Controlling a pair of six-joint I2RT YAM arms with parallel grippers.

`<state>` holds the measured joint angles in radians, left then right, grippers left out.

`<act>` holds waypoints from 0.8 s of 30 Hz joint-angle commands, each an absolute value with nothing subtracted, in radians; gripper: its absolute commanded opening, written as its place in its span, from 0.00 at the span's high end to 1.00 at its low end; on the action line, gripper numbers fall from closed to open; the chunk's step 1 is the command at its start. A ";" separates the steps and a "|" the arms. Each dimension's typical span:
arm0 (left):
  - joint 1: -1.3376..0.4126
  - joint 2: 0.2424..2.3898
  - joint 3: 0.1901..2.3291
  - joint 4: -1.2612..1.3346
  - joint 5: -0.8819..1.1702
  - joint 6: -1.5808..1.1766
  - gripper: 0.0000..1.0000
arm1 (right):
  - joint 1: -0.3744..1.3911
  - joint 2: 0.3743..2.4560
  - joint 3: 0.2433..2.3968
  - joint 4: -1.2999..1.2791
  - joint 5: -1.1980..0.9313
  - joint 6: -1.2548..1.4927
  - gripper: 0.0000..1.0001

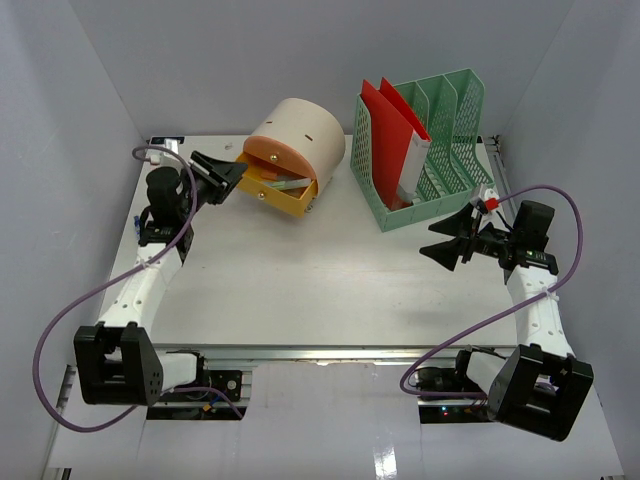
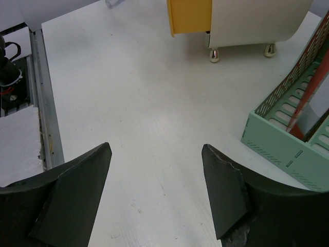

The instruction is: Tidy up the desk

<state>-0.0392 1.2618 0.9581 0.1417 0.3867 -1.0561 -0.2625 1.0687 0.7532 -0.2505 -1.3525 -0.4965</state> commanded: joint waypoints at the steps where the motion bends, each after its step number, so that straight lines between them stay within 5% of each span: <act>1: -0.040 1.181 0.784 0.165 0.455 -0.945 0.43 | -0.271 1.075 0.742 -0.215 -1.362 -0.485 0.23; 6: -0.040 1.152 0.617 0.308 0.560 -0.976 0.48 | -0.272 1.078 0.744 -0.215 -1.361 -0.485 0.23; 19: -0.065 1.197 0.578 0.427 0.667 -1.000 0.52 | -0.272 1.074 0.746 -0.218 -1.356 -0.483 0.23; 24: -0.146 1.303 0.731 0.408 0.722 -0.942 0.52 | -0.272 1.075 0.747 -0.216 -1.359 -0.483 0.23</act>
